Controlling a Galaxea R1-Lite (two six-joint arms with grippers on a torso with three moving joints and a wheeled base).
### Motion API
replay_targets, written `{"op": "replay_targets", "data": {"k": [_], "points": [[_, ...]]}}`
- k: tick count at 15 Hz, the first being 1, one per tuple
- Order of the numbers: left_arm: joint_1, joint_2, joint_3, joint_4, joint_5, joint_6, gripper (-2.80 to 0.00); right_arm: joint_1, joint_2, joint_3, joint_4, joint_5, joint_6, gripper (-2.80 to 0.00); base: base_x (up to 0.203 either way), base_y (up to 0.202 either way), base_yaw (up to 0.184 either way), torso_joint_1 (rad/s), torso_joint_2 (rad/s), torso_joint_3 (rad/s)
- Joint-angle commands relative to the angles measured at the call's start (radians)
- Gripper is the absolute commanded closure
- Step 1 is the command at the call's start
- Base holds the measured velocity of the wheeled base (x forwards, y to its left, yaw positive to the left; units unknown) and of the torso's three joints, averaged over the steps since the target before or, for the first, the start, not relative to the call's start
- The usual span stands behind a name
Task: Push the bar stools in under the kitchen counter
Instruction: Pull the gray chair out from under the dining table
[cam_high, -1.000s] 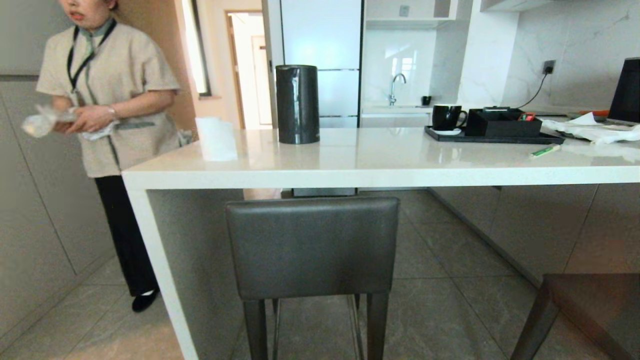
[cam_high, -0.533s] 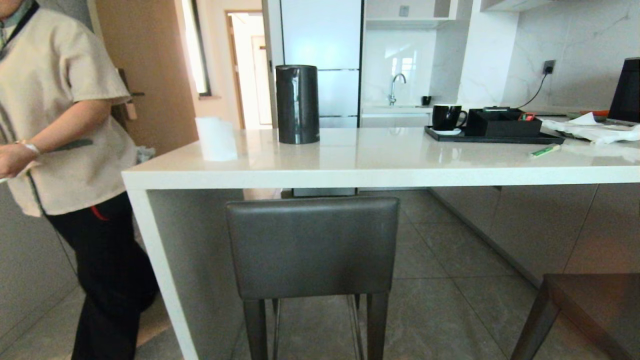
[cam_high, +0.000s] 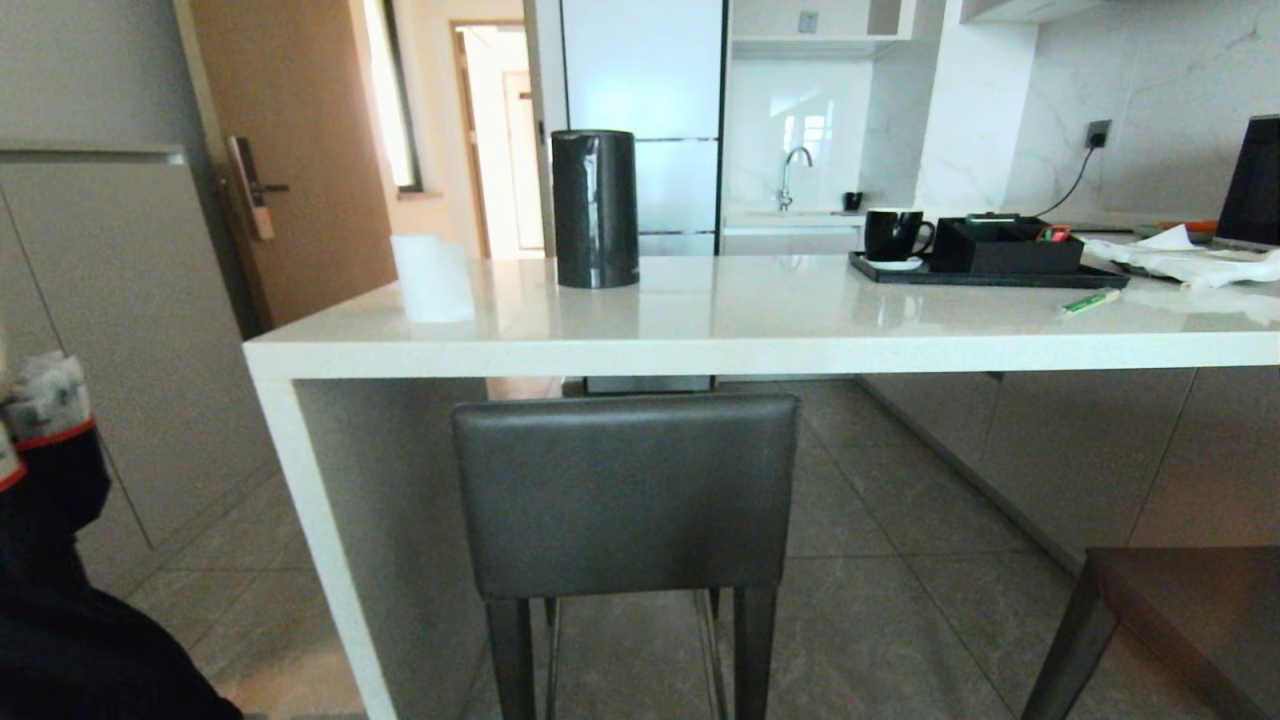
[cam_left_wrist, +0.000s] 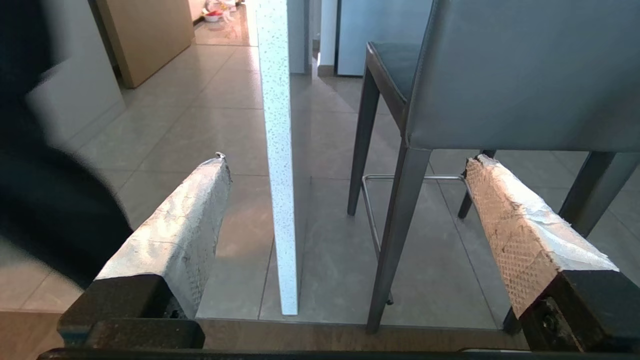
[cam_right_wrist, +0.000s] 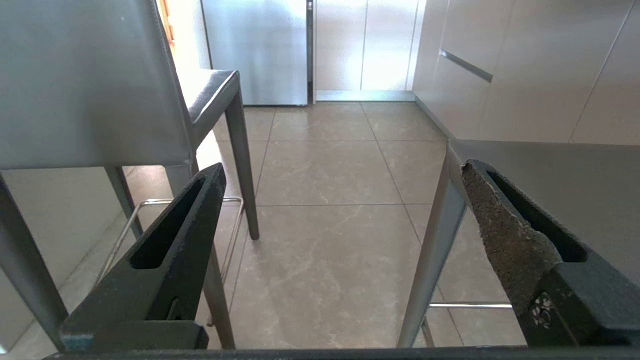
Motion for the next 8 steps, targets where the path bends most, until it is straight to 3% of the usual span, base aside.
{"op": "replay_targets", "data": {"k": [1, 8], "points": [[0.001, 0.002, 0.000, 0.001, 0.001, -0.001, -2.80, 0.000, 0.000, 0.000, 0.000, -0.001, -0.002, -2.80, 0.000, 0.000, 0.000, 0.000, 0.00, 0.000], [0.001, 0.002, 0.000, 0.001, 0.004, 0.001, -2.80, 0.000, 0.000, 0.000, 0.000, -0.001, 0.002, -2.80, 0.000, 0.000, 0.000, 0.000, 0.00, 0.000]]}}
